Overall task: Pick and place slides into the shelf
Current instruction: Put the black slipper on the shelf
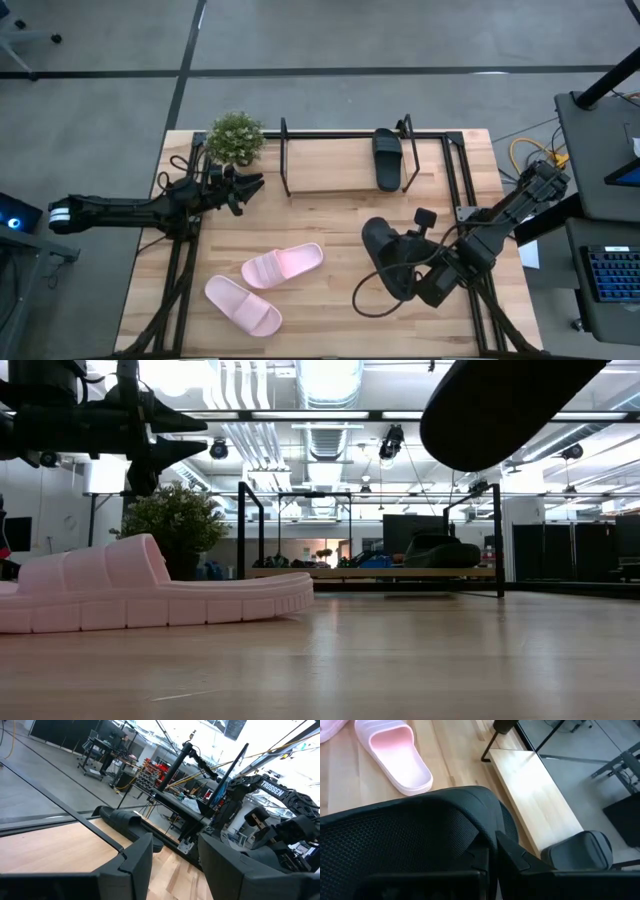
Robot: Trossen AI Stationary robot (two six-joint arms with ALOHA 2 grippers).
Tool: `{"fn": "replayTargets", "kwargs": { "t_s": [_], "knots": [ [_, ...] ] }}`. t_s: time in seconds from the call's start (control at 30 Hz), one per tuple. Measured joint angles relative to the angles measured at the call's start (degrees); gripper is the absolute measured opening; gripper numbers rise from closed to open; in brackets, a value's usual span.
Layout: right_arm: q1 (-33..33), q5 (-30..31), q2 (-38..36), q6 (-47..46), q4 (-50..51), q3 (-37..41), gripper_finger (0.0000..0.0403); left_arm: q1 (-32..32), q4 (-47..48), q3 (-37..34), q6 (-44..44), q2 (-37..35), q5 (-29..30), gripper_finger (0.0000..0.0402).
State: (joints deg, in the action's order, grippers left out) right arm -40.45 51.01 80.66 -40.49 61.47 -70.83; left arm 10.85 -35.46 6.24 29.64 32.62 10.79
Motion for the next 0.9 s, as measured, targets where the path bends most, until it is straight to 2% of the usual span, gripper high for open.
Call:
{"fn": "replayTargets", "kwargs": {
  "t_s": [0.27, 0.47, 0.6, 0.9],
  "knots": [
    [0.87, 0.36, 0.0, -3.42, -0.24, 0.0, 0.0008, 0.01, 0.0, 0.0, -0.01, 0.0, 0.0, 0.0144],
    [1.51, 3.38, -0.02, -8.72, -0.5, -0.02, 0.0008, 0.01, 0.0, 0.0, 0.0, -0.02, 0.0, 0.0144],
    [1.74, 7.79, -0.02, -9.05, -0.79, 0.0, 0.0008, 0.01, 0.0, 0.0, 0.03, 0.0, 0.0, 0.0144],
    [6.67, 7.01, -0.26, 0.25, -0.84, -1.2, 0.0008, 0.01, -0.01, 0.0, 0.03, -0.02, 0.0, 0.0144]
  ]
}}
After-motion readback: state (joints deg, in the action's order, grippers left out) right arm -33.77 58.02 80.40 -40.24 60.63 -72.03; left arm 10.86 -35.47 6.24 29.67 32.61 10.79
